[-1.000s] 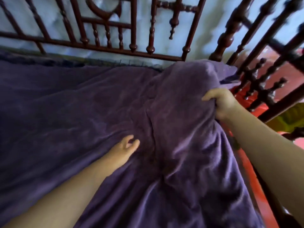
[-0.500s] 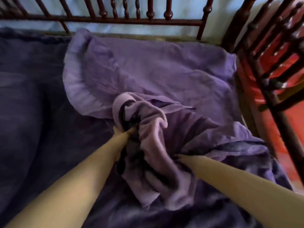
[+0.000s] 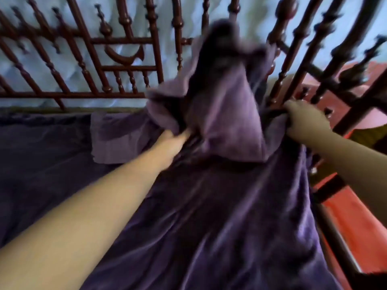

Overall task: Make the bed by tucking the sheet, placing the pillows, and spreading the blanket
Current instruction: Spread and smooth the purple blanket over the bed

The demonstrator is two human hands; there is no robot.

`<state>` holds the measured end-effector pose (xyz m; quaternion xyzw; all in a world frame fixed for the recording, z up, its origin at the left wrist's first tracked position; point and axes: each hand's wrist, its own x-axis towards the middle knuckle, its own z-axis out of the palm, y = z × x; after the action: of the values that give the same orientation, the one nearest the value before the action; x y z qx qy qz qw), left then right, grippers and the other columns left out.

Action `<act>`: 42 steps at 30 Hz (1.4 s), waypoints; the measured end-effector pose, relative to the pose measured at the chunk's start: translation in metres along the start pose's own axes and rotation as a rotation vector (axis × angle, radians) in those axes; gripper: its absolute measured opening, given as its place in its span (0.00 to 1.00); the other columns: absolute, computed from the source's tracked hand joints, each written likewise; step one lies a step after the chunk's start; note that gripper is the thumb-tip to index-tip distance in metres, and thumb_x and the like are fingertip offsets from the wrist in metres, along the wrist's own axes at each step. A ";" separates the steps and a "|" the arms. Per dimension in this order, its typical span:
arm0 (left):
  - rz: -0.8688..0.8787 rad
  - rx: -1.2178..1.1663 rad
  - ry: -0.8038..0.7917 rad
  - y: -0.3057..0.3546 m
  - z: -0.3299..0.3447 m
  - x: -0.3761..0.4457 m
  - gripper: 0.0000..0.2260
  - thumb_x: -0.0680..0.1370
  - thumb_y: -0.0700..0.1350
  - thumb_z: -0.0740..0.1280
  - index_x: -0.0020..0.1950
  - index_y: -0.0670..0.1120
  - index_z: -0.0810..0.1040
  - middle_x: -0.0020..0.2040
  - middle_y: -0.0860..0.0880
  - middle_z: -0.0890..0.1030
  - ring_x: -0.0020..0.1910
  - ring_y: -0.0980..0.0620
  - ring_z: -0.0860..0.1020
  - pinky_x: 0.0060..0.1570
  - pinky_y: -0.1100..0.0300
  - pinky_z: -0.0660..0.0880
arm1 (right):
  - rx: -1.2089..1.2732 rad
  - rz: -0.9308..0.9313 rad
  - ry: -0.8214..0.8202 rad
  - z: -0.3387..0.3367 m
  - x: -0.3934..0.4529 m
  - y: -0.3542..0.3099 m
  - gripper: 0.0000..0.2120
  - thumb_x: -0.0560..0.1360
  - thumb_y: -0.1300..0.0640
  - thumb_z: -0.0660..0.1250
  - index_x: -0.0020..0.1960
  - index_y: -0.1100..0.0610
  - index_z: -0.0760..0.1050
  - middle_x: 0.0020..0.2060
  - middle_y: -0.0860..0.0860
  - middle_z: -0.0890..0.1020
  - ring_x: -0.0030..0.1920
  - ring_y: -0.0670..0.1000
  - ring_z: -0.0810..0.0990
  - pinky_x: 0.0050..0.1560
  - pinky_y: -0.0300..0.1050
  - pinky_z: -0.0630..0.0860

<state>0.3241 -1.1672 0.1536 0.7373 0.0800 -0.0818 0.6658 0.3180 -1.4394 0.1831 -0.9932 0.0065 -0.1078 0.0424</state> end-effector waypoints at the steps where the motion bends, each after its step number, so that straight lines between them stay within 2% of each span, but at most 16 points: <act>1: 0.079 0.108 -0.049 0.039 0.022 0.017 0.25 0.80 0.50 0.60 0.74 0.41 0.61 0.73 0.45 0.67 0.73 0.48 0.64 0.66 0.63 0.62 | 0.009 0.287 0.076 -0.007 0.011 0.023 0.26 0.71 0.58 0.68 0.65 0.65 0.65 0.58 0.69 0.73 0.58 0.69 0.74 0.53 0.60 0.74; 2: 0.144 0.211 -0.128 0.070 0.044 0.032 0.29 0.80 0.55 0.57 0.77 0.44 0.55 0.76 0.48 0.59 0.76 0.50 0.57 0.71 0.62 0.56 | 0.014 0.514 0.074 -0.013 0.018 0.037 0.30 0.71 0.57 0.69 0.67 0.66 0.61 0.61 0.70 0.69 0.62 0.70 0.70 0.57 0.62 0.72; 3: 0.204 0.351 -0.157 0.076 0.059 0.045 0.31 0.79 0.58 0.55 0.78 0.47 0.51 0.78 0.48 0.53 0.78 0.50 0.52 0.75 0.59 0.50 | 0.009 0.561 0.056 -0.006 0.015 0.038 0.28 0.72 0.58 0.68 0.66 0.67 0.61 0.63 0.70 0.67 0.64 0.69 0.68 0.58 0.63 0.71; 5: 0.234 0.702 -0.186 0.063 0.082 0.058 0.31 0.80 0.58 0.55 0.78 0.47 0.49 0.79 0.45 0.49 0.78 0.46 0.48 0.76 0.53 0.47 | -0.071 0.437 0.031 0.028 0.002 0.031 0.19 0.74 0.62 0.63 0.62 0.68 0.66 0.64 0.68 0.66 0.66 0.66 0.65 0.60 0.61 0.69; 6: 0.230 0.858 -0.227 0.048 0.086 0.055 0.31 0.80 0.56 0.55 0.78 0.45 0.49 0.79 0.44 0.49 0.78 0.45 0.46 0.76 0.52 0.48 | -0.097 0.355 -0.016 0.044 -0.010 0.023 0.18 0.74 0.62 0.61 0.62 0.68 0.68 0.64 0.66 0.66 0.67 0.64 0.64 0.61 0.60 0.68; 9: 0.149 1.262 -0.375 -0.030 0.085 0.034 0.30 0.80 0.54 0.58 0.78 0.46 0.49 0.79 0.46 0.46 0.78 0.44 0.41 0.75 0.44 0.48 | -0.119 0.314 -0.309 0.078 -0.043 0.011 0.21 0.74 0.60 0.60 0.66 0.62 0.68 0.67 0.60 0.66 0.70 0.60 0.61 0.65 0.56 0.66; 11: 0.068 1.437 -0.458 -0.074 0.066 0.012 0.29 0.80 0.54 0.58 0.77 0.47 0.50 0.79 0.46 0.45 0.78 0.45 0.40 0.74 0.41 0.46 | -0.161 0.265 -0.457 0.096 -0.071 -0.004 0.21 0.75 0.58 0.59 0.67 0.58 0.68 0.68 0.59 0.65 0.71 0.58 0.60 0.66 0.55 0.66; 15: -0.040 1.522 -0.481 -0.116 0.016 -0.041 0.28 0.80 0.52 0.57 0.77 0.47 0.52 0.79 0.45 0.45 0.78 0.45 0.40 0.74 0.41 0.47 | -0.180 0.142 -0.606 0.110 -0.129 -0.035 0.22 0.74 0.55 0.61 0.67 0.57 0.68 0.67 0.55 0.67 0.72 0.56 0.59 0.67 0.53 0.65; 19: -0.078 1.569 -0.409 -0.113 -0.022 -0.094 0.25 0.80 0.52 0.56 0.76 0.47 0.56 0.79 0.45 0.48 0.78 0.46 0.43 0.74 0.42 0.49 | -0.166 0.044 -0.658 0.099 -0.177 -0.070 0.18 0.75 0.56 0.58 0.65 0.57 0.69 0.68 0.54 0.67 0.74 0.55 0.56 0.68 0.51 0.64; 22: -0.020 1.548 -0.301 -0.097 -0.043 -0.134 0.22 0.80 0.50 0.57 0.73 0.46 0.62 0.77 0.44 0.55 0.78 0.46 0.48 0.74 0.46 0.53 | -0.111 -0.051 -0.602 0.072 -0.200 -0.099 0.18 0.75 0.57 0.58 0.65 0.57 0.69 0.68 0.54 0.66 0.73 0.54 0.57 0.68 0.49 0.64; 26: 0.086 1.517 -0.154 -0.062 -0.067 -0.183 0.18 0.80 0.48 0.58 0.69 0.46 0.70 0.73 0.45 0.64 0.75 0.45 0.56 0.71 0.50 0.59 | 0.005 -0.125 -0.490 0.019 -0.215 -0.141 0.20 0.77 0.54 0.56 0.68 0.56 0.64 0.68 0.54 0.68 0.68 0.57 0.65 0.64 0.50 0.68; 30: 0.123 1.523 -0.026 -0.015 -0.102 -0.253 0.18 0.80 0.48 0.57 0.68 0.47 0.70 0.72 0.46 0.65 0.74 0.46 0.57 0.69 0.51 0.61 | 0.099 -0.211 -0.379 -0.047 -0.237 -0.189 0.22 0.77 0.54 0.56 0.70 0.57 0.62 0.68 0.56 0.69 0.67 0.58 0.68 0.62 0.51 0.71; 36: 0.165 1.542 0.125 0.046 -0.174 -0.358 0.18 0.80 0.48 0.57 0.68 0.47 0.70 0.73 0.46 0.64 0.74 0.45 0.57 0.69 0.49 0.61 | 0.170 -0.330 -0.329 -0.143 -0.276 -0.263 0.24 0.78 0.54 0.57 0.72 0.56 0.59 0.70 0.56 0.67 0.69 0.58 0.66 0.66 0.51 0.69; 42: 0.164 1.582 0.216 0.098 -0.260 -0.452 0.17 0.80 0.47 0.55 0.68 0.50 0.71 0.75 0.48 0.61 0.76 0.45 0.54 0.71 0.47 0.59 | 0.231 -0.408 -0.299 -0.220 -0.318 -0.350 0.23 0.79 0.53 0.56 0.73 0.56 0.58 0.69 0.57 0.68 0.64 0.59 0.72 0.61 0.51 0.72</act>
<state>-0.0902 -0.9229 0.3768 0.9980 0.0080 0.0065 -0.0616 -0.0382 -1.1020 0.3595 -0.9674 -0.2125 0.0336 0.1334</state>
